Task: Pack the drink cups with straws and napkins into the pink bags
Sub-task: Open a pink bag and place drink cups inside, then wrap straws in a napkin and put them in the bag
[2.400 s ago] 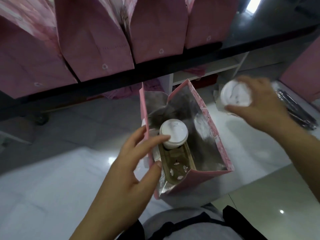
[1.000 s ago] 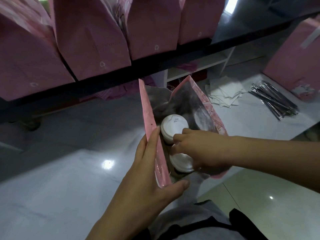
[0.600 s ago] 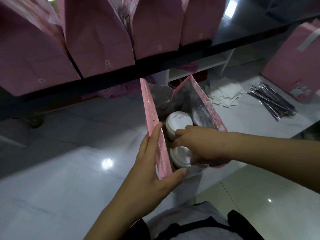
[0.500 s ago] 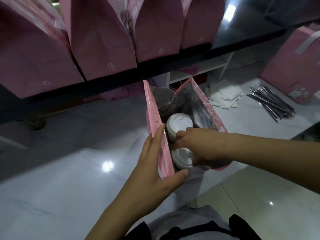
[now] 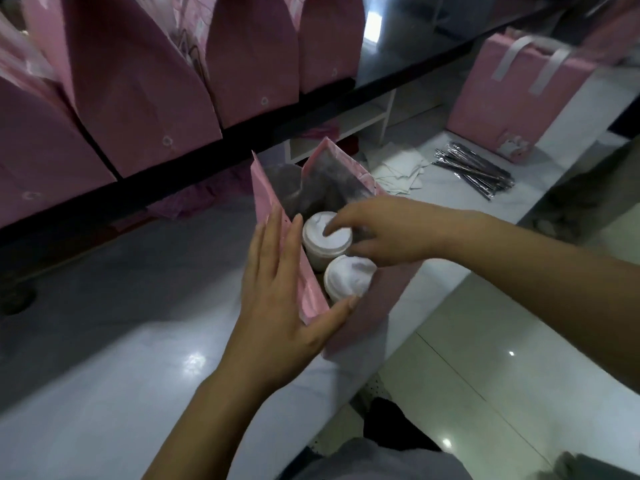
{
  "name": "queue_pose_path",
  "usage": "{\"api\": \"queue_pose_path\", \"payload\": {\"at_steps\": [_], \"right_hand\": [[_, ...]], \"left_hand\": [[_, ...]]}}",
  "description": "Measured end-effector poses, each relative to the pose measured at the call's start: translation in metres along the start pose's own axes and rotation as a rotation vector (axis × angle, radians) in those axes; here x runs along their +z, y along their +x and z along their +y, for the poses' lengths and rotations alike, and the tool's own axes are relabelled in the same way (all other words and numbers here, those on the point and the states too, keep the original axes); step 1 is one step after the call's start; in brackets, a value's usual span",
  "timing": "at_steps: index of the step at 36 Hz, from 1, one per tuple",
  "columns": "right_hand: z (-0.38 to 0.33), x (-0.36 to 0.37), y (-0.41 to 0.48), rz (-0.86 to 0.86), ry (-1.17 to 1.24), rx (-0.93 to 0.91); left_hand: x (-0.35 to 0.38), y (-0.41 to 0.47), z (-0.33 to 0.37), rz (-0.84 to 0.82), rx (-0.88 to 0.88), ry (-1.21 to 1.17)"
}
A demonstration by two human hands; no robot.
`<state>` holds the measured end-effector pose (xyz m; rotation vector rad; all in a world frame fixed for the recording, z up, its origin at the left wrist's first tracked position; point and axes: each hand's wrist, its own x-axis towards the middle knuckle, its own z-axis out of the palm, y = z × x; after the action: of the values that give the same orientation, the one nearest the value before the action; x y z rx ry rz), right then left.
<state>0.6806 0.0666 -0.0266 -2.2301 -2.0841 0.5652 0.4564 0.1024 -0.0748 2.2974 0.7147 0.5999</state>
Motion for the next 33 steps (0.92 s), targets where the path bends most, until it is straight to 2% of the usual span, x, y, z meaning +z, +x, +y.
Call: {"api": "queue_pose_path", "payload": {"at_steps": [4,13,17,18,20,23,28,33], "right_hand": [[0.000,-0.015,-0.045,0.323,0.237,0.084],[0.023,0.018,-0.154,0.771,0.417,0.314],[0.043,0.055,-0.177,0.953,0.506,0.429],[0.050,0.064,-0.181,0.948,0.525,0.486],[0.068,0.082,-0.190,0.819,0.567,0.620],[0.101,0.105,-0.207,0.582,0.608,0.746],[0.160,0.110,-0.237,0.530,0.685,0.720],[0.223,0.109,-0.251,0.490,0.714,0.666]], "left_hand": [[-0.005,0.006,0.003,-0.054,0.040,0.056],[-0.014,0.034,0.066,-0.163,0.070,0.318],[0.021,0.048,0.114,-0.073,0.207,0.184],[0.037,0.051,0.124,-0.045,0.249,0.125],[0.076,0.055,0.139,-0.023,0.313,0.058],[0.135,0.057,0.147,-0.119,0.322,0.078],[0.213,0.063,0.136,-0.350,0.092,0.252],[0.258,0.080,0.124,-0.394,-0.113,0.333]]}}
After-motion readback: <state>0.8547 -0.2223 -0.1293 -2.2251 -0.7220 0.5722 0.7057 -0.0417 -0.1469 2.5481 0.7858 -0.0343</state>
